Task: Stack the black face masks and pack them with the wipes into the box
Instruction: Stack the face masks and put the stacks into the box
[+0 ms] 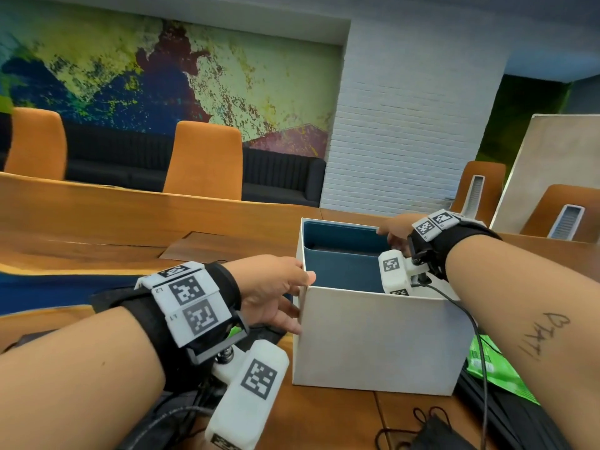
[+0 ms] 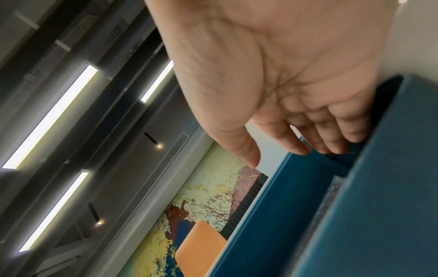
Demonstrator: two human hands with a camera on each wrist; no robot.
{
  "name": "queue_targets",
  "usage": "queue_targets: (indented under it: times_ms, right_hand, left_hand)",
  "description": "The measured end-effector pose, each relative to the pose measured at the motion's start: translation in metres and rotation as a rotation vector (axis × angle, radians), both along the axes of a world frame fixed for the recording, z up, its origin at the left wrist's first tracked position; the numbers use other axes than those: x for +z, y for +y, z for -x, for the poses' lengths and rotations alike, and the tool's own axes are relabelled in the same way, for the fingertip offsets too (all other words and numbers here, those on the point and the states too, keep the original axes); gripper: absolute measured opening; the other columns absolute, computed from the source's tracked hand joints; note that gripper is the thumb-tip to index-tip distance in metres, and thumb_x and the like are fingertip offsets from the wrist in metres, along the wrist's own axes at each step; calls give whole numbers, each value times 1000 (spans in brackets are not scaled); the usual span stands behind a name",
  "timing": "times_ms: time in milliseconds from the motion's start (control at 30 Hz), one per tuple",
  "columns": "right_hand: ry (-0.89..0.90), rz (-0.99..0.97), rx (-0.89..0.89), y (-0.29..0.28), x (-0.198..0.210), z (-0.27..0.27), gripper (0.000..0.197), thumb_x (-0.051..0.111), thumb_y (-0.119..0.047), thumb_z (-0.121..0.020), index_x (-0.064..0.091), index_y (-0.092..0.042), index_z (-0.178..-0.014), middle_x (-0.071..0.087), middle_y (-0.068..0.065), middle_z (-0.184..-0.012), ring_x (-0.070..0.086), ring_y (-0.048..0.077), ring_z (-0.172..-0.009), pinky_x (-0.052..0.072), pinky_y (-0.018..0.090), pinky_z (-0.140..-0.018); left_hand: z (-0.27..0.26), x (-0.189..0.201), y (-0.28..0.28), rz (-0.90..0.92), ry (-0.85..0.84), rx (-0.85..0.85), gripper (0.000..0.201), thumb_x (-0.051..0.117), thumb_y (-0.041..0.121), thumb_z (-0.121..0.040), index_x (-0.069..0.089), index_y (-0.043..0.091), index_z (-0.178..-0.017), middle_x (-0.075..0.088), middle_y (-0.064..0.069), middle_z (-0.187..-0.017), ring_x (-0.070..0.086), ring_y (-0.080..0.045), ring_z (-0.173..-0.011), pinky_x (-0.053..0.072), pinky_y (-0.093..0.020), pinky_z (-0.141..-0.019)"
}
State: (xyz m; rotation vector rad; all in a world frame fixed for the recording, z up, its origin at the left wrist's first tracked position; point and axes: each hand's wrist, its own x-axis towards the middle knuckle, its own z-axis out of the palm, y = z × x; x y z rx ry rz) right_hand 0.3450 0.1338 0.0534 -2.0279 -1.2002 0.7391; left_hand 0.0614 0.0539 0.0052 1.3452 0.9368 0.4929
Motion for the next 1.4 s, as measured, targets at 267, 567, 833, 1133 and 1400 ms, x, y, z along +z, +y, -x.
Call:
queue_targets:
  times_ms: [267, 567, 833, 1133, 1400]
  right_hand:
    - [117, -127, -51, -36, 41, 3, 26, 53, -25, -96, 51, -6, -78, 54, 11, -86, 53, 20, -75, 46, 30, -76]
    - [140, -347, 125, -162, 80, 30, 30, 51, -25, -96, 57, -3, -116, 60, 12, -116, 58, 23, -108, 44, 34, -100]
    - [237, 25, 224, -255, 5, 22, 33, 49, -31, -96, 60, -4, -112, 64, 11, -104, 60, 23, -101, 48, 35, -91]
    - [-47, 404, 140, -259, -72, 26, 45, 56, -39, -93, 52, -9, -126, 56, 6, -122, 52, 22, -118, 44, 38, -98]
    - [-324, 543, 173, -245, -91, 30, 47, 73, -43, -78, 58, -17, -114, 63, -1, -112, 61, 16, -102, 54, 32, -80]
  left_hand:
    - [0, 3, -7, -24, -9, 19, 36, 49, 17, -98, 45, 14, -133, 53, -20, -128, 60, -35, -108, 59, -45, -76]
    - [-5, 14, -42, -76, 1, 152, 22, 48, 19, -99, 52, 12, -119, 60, -16, -120, 61, -29, -110, 55, -42, -83]
    - [-3, 8, -78, -102, -67, 155, 41, 50, 25, -97, 39, 13, -135, 53, -4, -121, 42, -21, -123, 19, -49, -116]
    - [-14, 0, -93, -108, -53, 232, 37, 45, 22, -100, 40, 12, -135, 56, 4, -102, 31, -22, -137, 13, -46, -117]
    - [-12, -5, -95, -118, -109, 239, 41, 46, 24, -99, 37, 14, -138, 46, -7, -140, 36, -22, -131, 14, -49, -117]
